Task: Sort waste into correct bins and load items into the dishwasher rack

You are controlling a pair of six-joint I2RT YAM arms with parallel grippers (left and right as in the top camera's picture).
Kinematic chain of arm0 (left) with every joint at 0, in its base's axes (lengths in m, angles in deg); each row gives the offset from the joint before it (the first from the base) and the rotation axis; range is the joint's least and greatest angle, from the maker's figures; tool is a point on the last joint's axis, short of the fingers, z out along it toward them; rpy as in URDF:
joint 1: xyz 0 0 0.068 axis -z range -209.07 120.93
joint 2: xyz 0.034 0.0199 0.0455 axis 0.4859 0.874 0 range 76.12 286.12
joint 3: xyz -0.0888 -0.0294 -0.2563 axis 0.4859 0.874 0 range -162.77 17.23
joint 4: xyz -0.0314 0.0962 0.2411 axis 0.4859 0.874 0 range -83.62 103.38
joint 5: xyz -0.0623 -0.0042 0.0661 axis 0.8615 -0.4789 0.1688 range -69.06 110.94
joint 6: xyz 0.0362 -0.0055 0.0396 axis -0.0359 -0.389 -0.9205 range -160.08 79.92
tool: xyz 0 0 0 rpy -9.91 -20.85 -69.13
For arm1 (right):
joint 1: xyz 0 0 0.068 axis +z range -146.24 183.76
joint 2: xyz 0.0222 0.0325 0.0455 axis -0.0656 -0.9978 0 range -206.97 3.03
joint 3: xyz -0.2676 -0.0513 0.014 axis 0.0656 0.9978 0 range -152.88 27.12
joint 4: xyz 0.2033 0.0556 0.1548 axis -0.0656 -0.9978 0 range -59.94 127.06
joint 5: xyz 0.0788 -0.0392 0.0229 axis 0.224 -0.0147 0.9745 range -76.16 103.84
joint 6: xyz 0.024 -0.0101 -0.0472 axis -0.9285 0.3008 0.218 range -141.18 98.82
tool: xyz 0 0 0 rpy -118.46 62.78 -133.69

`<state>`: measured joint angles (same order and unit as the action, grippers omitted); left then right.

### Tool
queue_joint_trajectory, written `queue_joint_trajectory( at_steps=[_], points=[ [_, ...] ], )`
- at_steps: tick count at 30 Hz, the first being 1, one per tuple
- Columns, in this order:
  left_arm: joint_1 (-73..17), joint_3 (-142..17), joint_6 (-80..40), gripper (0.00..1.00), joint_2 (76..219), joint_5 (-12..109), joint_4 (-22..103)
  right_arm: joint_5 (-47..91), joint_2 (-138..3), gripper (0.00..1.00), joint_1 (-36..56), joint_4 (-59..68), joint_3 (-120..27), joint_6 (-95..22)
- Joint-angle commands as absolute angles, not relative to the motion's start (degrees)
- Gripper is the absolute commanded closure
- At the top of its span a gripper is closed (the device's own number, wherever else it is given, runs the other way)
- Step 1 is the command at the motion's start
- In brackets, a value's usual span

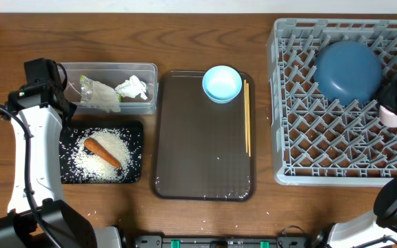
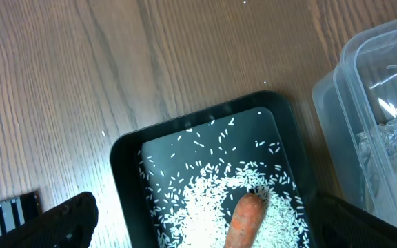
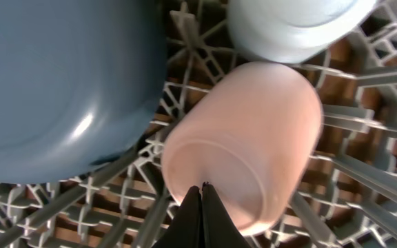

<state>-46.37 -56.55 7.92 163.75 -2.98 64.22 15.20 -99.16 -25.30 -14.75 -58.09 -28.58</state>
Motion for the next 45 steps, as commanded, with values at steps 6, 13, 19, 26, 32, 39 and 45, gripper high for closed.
queue_joint_trajectory(
  at_steps=[6,13,19,26,32,39,45],
  points=[
    [-46.5,-56.4,8.3,0.01,163.6,-3.3,64.4,5.1,-99.5,0.99,-25.6,-17.2,-62.9,-31.4],
    [-46.5,-56.4,8.3,0.01,163.6,-3.3,64.4,3.5,-99.4,0.99,-25.7,-17.7,-62.9,-32.5],
    [-46.5,-56.4,8.3,0.01,163.6,-3.3,64.4,5.4,-99.4,0.99,-25.7,-17.6,-62.9,-32.5],
    [-46.5,-56.4,8.3,0.01,163.6,-3.3,64.4,9.8,-99.4,0.99,-25.6,-17.3,-62.9,-32.3],
    [-46.5,-56.4,8.3,0.01,163.6,-3.3,64.4,5.8,-99.4,0.98,-25.6,-16.1,-62.0,-32.3],
    [-46.5,-56.4,8.3,0.01,163.6,-3.3,64.4,5.1,-99.8,0.98,-26.0,-15.9,-62.0,-32.3],
    [-46.5,-56.4,8.3,0.01,163.6,-3.3,64.4,5.5,-101.1,0.98,-25.9,-16.0,-62.0,-32.3]
  ],
)
